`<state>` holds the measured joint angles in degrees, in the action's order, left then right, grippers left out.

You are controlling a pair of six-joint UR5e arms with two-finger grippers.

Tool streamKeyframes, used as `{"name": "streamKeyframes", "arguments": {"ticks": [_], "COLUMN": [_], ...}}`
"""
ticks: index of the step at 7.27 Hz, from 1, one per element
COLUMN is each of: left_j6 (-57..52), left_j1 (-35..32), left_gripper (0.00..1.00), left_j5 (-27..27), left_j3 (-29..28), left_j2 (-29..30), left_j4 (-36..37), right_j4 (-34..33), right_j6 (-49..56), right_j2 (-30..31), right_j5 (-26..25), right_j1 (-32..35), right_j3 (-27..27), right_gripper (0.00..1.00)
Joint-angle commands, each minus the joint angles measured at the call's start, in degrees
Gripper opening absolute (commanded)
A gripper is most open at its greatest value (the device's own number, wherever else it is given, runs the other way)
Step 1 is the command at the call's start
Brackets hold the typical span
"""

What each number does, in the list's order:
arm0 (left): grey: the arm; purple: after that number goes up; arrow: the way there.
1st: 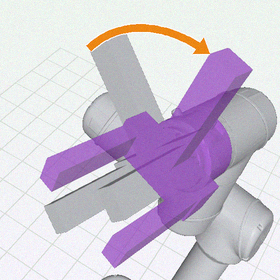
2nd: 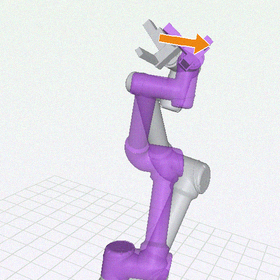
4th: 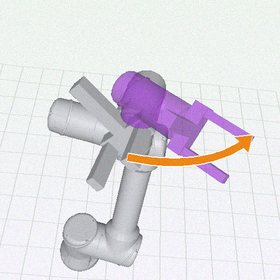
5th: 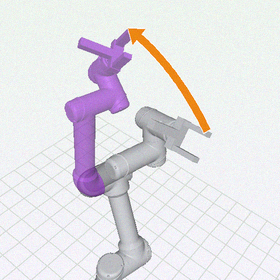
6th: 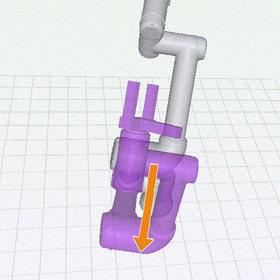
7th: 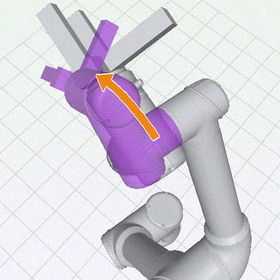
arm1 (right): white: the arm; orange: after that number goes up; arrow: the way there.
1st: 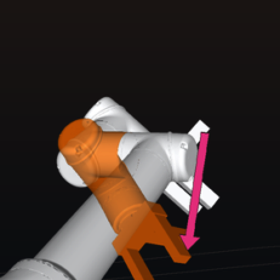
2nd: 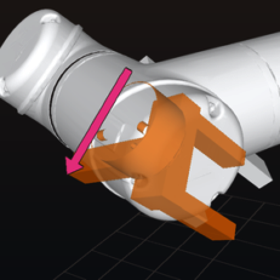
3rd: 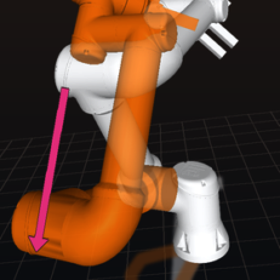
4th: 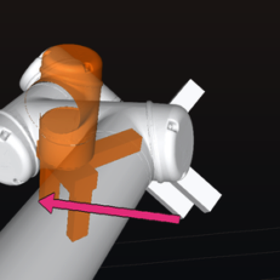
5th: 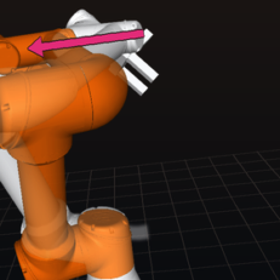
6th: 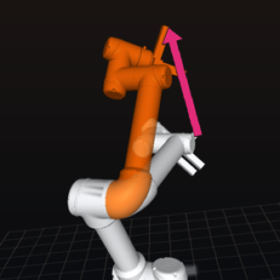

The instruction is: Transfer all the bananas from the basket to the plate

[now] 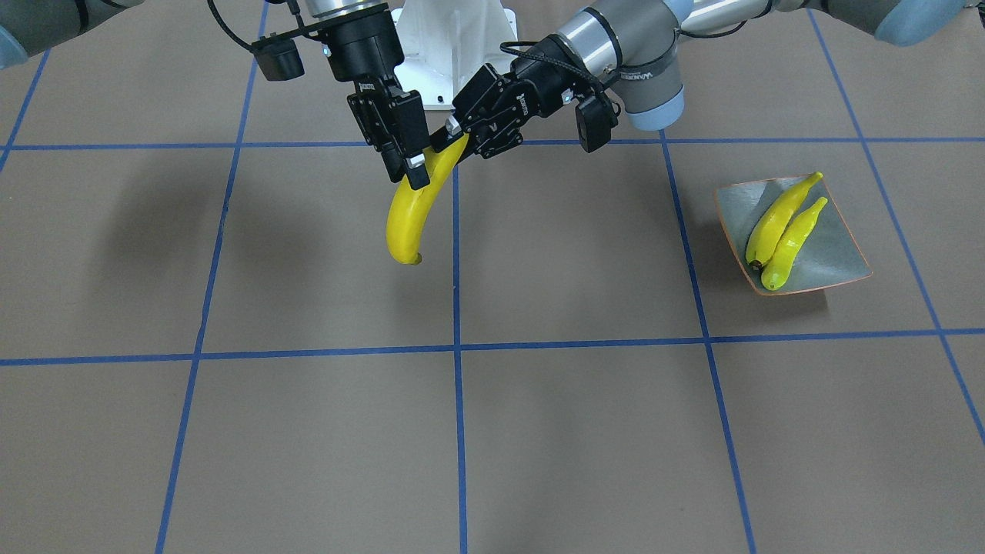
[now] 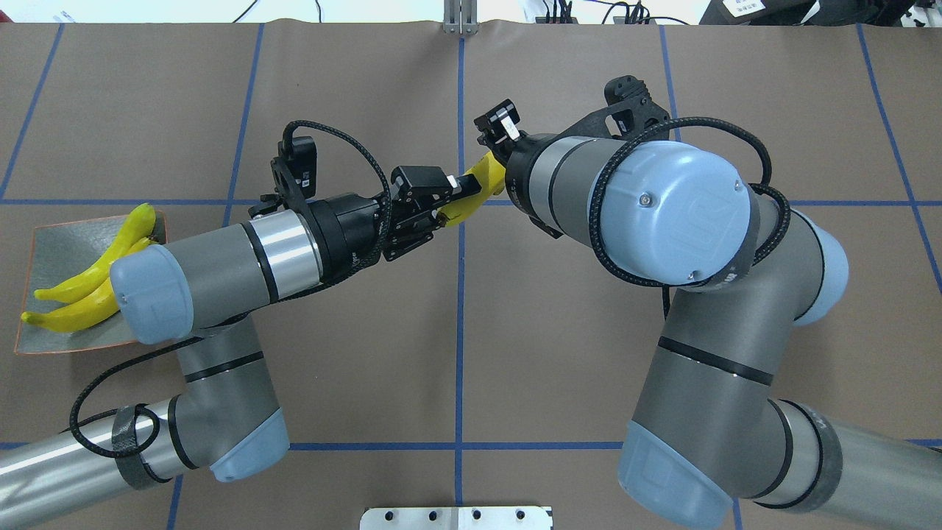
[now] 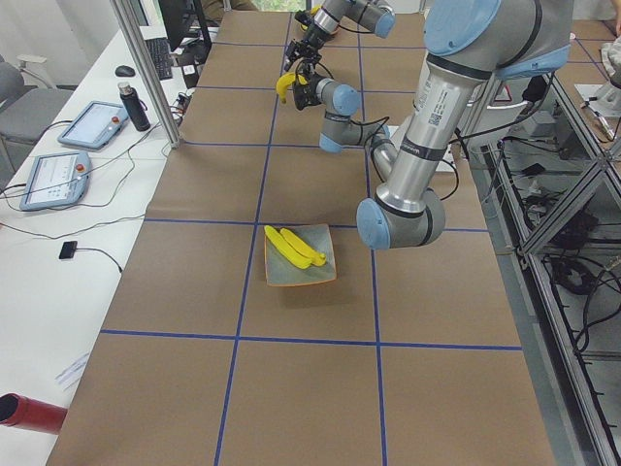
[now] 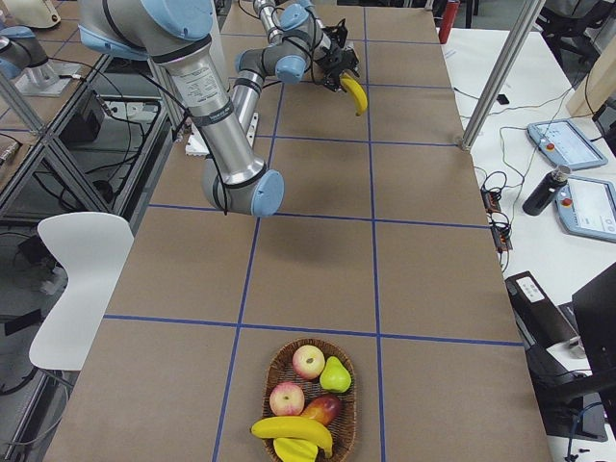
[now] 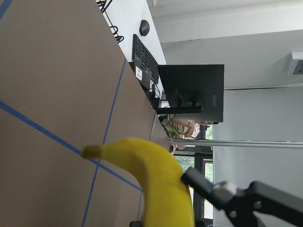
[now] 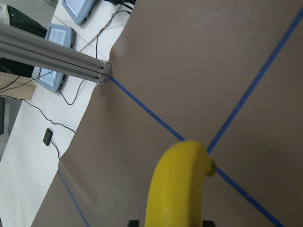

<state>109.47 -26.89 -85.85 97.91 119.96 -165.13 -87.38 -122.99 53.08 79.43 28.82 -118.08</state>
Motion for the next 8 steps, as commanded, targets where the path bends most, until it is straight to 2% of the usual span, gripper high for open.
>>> {"name": "streamKeyframes", "arguments": {"ticks": [1, 2, 3, 4, 5, 7, 8], "left_j6": [-0.22, -1.52, -3.97, -9.91, -16.85, -35.46, -39.99], "left_j1": [-0.18, -0.36, -0.45, -2.01, -3.25, -10.51, -16.82], "left_gripper": [0.0, 0.0, 0.0, 0.0, 0.0, 0.0, 0.0], "left_j5": [-0.37, -0.54, -1.94, -7.09, -8.96, -19.29, -25.53], "left_j3": [0.09, 0.35, 1.74, 4.02, 6.22, 6.86, 6.51], "left_j2": [-0.25, -1.99, -6.36, -11.02, -16.54, -24.39, -26.51], "left_j4": [-0.1, -1.23, -3.85, -4.32, -4.23, -4.06, -3.53], "right_j4": [-0.24, -0.33, -0.59, -0.68, -0.68, -0.68, -0.68], "right_j6": [5.9, 9.49, 13.26, 18.61, 24.32, 35.4, 41.71], "right_j2": [0.18, 0.96, 2.97, 5.34, 8.15, 13.95, 16.76], "right_j5": [0.1, 4.11, 10.41, 15.7, 20.62, 27.59, 30.84], "right_j1": [1.14, 4.37, 9.1, 13.41, 17.37, 23.8, 27.66], "right_j3": [-2.32, -2.68, -2.68, -2.59, -2.59, -2.51, -2.24], "right_gripper": [1.0, 1.0, 1.0, 1.0, 1.0, 1.0, 1.0]}}
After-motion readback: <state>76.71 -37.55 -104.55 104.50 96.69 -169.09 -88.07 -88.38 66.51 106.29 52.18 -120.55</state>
